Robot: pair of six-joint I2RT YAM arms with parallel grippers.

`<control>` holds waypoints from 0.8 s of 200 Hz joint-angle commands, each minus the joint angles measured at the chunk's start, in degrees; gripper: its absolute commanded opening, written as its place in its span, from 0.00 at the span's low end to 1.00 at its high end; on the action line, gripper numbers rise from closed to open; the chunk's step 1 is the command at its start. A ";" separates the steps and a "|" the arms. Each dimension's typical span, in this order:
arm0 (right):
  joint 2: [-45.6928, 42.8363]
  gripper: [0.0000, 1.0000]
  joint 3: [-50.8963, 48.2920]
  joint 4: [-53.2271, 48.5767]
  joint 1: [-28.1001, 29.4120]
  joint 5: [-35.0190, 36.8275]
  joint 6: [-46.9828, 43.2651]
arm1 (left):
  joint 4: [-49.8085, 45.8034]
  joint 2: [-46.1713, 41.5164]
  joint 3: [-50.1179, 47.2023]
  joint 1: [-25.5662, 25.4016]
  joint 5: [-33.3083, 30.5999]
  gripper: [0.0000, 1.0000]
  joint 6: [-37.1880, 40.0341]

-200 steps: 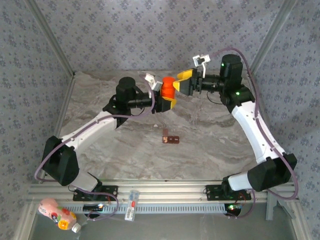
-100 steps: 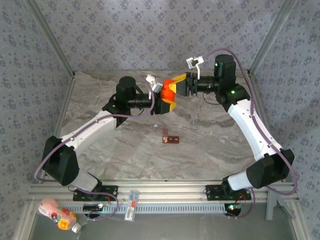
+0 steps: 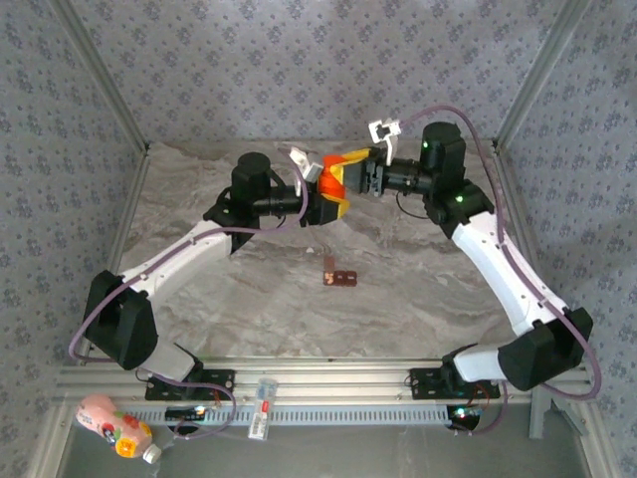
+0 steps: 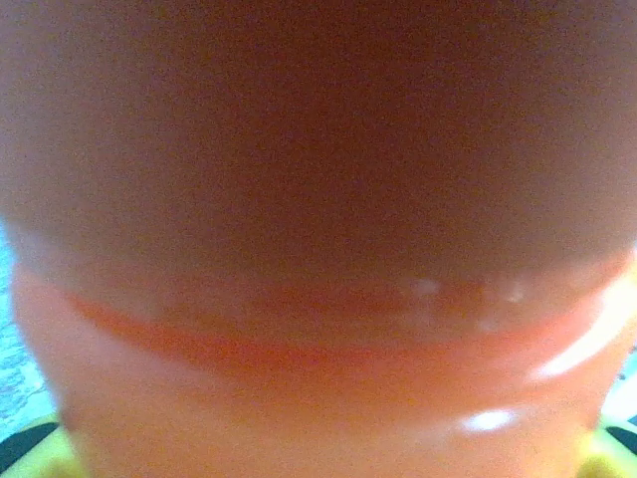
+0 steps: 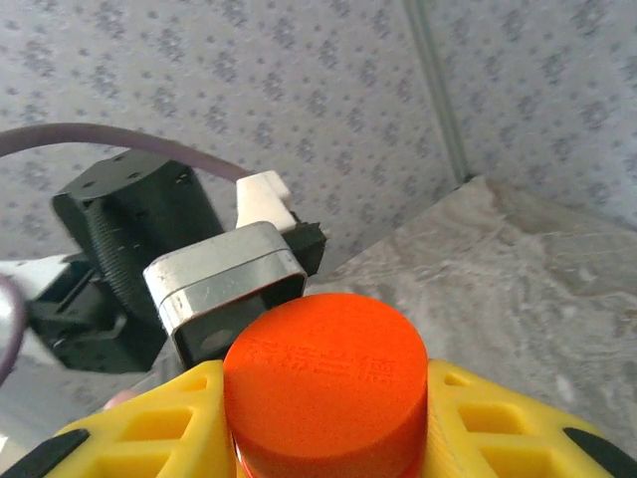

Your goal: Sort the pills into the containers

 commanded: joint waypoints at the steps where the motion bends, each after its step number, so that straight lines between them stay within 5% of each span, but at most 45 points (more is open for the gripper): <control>1: -0.31 0.35 -4.25 1.49 5.36 12.32 1.69 | 8.64 -0.90 0.49 -1.76 -7.99 0.00 -1.00; 54: 4.25 0.32 -3.08 5.32 10.49 22.48 4.31 | 11.56 1.12 -0.47 -8.45 -26.82 0.00 1.85; 95: 3.39 0.34 -1.95 5.11 7.65 19.79 4.89 | 12.79 2.03 -1.01 -8.98 -28.80 0.00 1.35; 136: -2.20 0.73 -3.61 7.19 -1.76 7.50 7.12 | 11.25 0.10 -1.54 -5.35 -24.92 0.00 -0.52; 160: -5.50 0.82 -4.14 7.53 -7.64 -1.17 7.65 | 10.91 -1.03 -1.57 -2.39 -18.02 0.00 -1.66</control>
